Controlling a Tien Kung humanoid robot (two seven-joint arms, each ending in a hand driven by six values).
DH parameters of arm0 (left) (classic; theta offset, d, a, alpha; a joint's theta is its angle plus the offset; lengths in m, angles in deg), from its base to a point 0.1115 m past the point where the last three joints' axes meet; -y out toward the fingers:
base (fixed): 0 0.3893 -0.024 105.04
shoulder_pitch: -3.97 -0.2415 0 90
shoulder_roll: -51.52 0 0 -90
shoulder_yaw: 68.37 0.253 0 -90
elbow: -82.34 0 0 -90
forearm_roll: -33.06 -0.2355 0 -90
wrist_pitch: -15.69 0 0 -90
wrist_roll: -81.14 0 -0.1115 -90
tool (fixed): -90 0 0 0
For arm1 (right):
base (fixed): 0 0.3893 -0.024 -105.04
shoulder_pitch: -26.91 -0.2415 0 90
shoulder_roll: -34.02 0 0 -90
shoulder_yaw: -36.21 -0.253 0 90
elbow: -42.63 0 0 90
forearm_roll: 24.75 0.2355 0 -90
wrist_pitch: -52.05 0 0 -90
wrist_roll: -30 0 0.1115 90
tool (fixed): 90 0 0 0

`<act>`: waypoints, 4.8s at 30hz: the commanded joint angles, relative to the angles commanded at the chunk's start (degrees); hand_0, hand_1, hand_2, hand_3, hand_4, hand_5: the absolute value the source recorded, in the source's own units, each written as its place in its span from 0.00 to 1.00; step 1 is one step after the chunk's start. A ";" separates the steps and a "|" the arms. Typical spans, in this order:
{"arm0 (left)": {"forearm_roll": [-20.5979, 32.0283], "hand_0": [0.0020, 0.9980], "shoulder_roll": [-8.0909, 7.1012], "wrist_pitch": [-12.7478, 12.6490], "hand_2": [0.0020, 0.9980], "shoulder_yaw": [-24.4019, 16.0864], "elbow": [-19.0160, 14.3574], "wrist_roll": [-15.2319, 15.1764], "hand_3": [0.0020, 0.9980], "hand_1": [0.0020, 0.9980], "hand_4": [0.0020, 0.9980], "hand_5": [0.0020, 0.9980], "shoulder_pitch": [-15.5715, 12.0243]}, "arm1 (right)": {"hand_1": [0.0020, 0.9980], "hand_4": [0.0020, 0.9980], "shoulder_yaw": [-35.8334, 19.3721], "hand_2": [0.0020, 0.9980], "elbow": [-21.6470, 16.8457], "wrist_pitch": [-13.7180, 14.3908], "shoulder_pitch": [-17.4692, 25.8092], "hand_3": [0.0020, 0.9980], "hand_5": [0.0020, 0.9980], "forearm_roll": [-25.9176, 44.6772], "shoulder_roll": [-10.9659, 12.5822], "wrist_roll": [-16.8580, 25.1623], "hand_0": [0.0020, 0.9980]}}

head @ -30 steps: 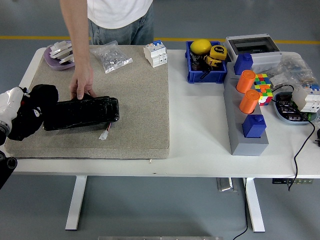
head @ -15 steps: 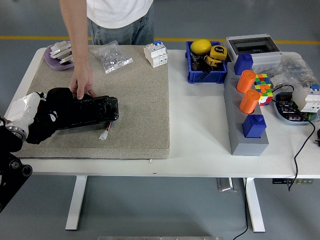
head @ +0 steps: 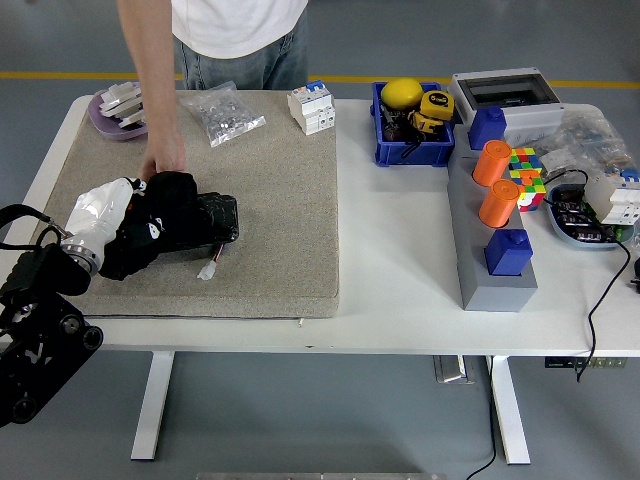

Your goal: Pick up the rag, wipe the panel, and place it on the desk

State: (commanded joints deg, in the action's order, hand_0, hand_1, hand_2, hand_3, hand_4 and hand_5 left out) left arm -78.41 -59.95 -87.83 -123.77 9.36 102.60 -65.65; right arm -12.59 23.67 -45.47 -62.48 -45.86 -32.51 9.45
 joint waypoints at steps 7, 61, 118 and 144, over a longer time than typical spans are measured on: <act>0.63 0.24 0.94 0.06 0.57 4.12 0.36 0.20 0.54 0.19 0.43 0.00 2.84 | 0.74 1.00 -0.37 0.76 -0.16 -0.03 -0.14 0.78 1.00 -0.72 0.09 -0.09 0.89; -1.13 0.24 -3.62 0.61 0.56 -4.23 2.50 -0.18 0.54 0.19 0.45 0.00 -2.11 | 0.73 1.00 -0.05 0.76 -0.09 -0.25 -0.15 0.78 1.00 0.19 0.08 -0.27 0.89; 2.01 0.23 4.97 0.85 0.56 5.14 4.64 0.75 0.54 0.19 0.46 0.00 6.28 | 0.73 1.00 2.06 0.76 -0.50 -0.33 -0.13 0.78 1.00 1.08 0.38 -0.29 0.89; 1.28 0.23 7.01 1.43 0.57 5.81 5.39 2.27 0.55 0.19 0.48 0.00 6.88 | 0.73 1.00 1.96 0.76 -0.71 -0.29 -0.30 0.78 1.00 1.03 0.40 -0.27 0.90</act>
State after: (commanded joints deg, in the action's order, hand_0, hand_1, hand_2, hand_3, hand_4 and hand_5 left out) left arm -77.13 -52.94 -86.40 -117.96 14.75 104.87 -58.77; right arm -10.63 22.96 -45.76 -62.78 -44.83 -32.11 9.18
